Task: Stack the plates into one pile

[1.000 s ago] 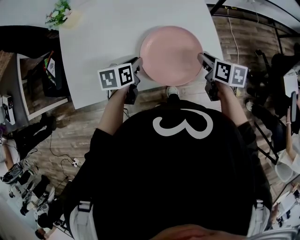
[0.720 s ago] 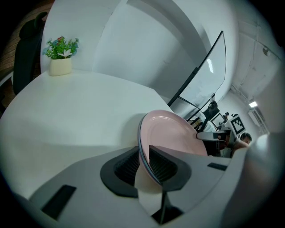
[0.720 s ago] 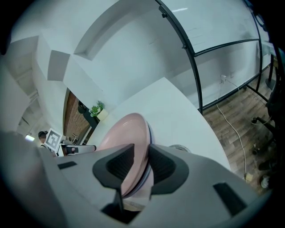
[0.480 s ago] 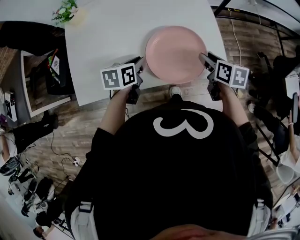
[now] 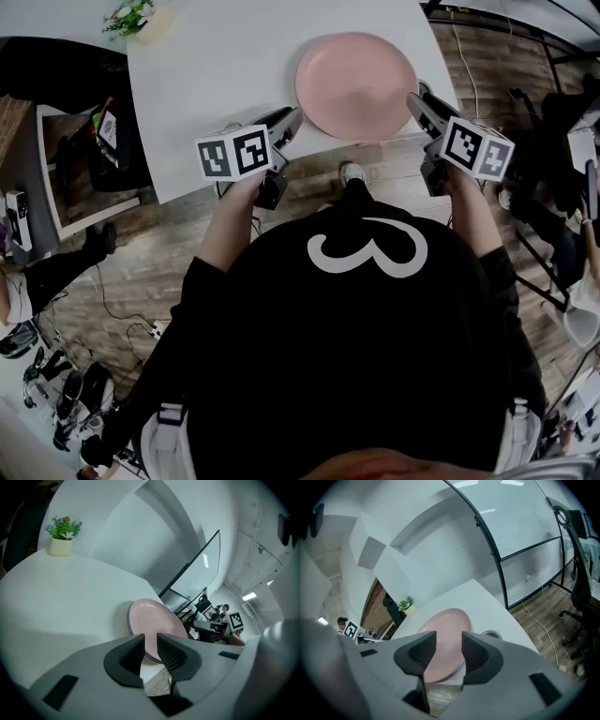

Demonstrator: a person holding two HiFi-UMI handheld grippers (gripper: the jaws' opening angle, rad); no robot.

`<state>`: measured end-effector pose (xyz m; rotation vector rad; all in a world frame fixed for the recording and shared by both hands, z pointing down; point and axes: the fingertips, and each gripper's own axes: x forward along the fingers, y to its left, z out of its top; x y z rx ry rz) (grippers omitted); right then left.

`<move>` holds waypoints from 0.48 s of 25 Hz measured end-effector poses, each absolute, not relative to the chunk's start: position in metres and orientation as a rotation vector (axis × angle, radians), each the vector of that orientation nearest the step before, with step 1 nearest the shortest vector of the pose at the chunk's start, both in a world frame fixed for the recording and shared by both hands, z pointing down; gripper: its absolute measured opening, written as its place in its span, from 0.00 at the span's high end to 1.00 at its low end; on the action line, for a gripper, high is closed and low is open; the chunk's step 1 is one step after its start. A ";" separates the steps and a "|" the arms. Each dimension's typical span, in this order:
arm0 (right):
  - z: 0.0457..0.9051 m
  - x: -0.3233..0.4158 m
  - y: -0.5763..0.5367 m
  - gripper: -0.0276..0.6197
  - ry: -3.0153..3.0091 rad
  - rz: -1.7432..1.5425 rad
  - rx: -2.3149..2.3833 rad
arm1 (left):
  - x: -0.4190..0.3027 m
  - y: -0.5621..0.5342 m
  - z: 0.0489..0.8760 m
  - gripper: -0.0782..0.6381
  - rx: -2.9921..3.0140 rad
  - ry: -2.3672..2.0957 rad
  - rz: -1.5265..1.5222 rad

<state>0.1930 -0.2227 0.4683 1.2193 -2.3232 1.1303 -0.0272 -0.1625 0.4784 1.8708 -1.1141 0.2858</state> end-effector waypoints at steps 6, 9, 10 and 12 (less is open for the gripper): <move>0.438 0.176 -0.171 0.70 -2.443 1.159 1.226 | -0.027 -0.126 0.441 0.79 1.976 -1.054 0.232; 0.425 0.160 -0.138 0.70 -2.485 1.171 1.206 | -0.030 -0.106 0.420 0.79 2.043 -1.014 0.213; 0.422 0.155 -0.128 0.70 -2.493 1.175 1.199 | -0.030 -0.099 0.412 0.79 2.067 -0.994 0.204; 0.415 0.146 -0.109 0.70 -2.512 1.177 1.182 | -0.028 -0.087 0.397 0.79 2.114 -0.961 0.188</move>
